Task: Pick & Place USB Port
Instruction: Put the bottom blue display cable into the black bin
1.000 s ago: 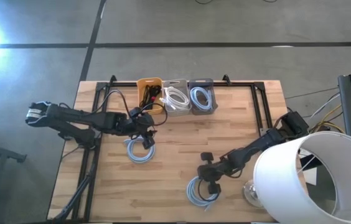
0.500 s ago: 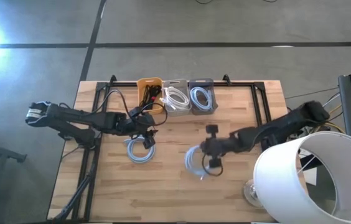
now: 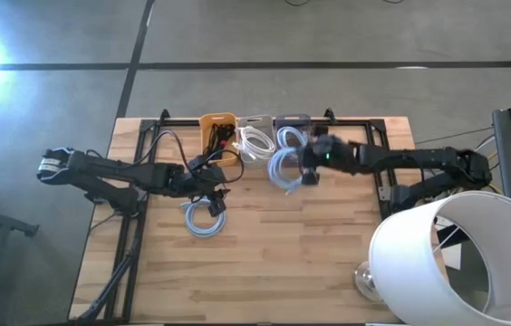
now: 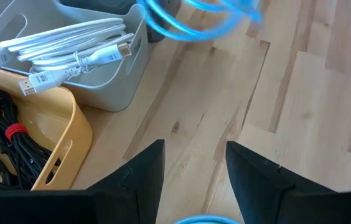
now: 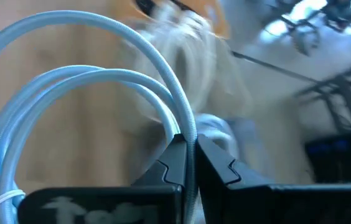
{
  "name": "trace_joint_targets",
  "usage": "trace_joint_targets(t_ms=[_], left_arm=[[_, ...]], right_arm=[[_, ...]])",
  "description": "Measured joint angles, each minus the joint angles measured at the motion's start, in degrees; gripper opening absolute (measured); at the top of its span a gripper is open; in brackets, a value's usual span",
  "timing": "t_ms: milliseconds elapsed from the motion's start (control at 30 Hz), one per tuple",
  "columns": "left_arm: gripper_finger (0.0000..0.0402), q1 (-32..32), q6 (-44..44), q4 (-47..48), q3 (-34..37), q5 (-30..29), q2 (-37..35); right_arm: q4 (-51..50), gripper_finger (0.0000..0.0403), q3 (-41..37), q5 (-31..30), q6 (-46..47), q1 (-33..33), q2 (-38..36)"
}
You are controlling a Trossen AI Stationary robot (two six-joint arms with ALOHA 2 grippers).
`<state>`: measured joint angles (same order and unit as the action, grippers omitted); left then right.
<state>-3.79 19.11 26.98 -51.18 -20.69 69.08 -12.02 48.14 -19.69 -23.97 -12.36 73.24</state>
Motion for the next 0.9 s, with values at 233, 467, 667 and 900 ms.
trace_joint_targets(t_ms=[233, 467, 667, 900], left_arm=[[0.0175, -0.01, -0.03, 0.01, 0.0, 0.0, 0.0], [0.0175, 0.04, -0.04, -0.02, 0.0, -0.39, 0.0], [0.0175, 0.04, -0.04, -0.02, 0.0, -0.39, 0.0], [0.0175, 0.04, -0.04, -0.43, 0.0, -0.36, 0.0]], right_arm=[[4.73, 0.0013, 0.0, 4.34, -6.95, -11.7, -0.01], [13.13, 0.0013, -0.02, 11.19, -8.13, -19.22, -0.01], [14.78, 0.0013, -1.56, 15.56, -6.18, -23.13, -0.01], [30.65, 0.0013, -9.39, 17.67, -2.06, -25.39, 0.04]])
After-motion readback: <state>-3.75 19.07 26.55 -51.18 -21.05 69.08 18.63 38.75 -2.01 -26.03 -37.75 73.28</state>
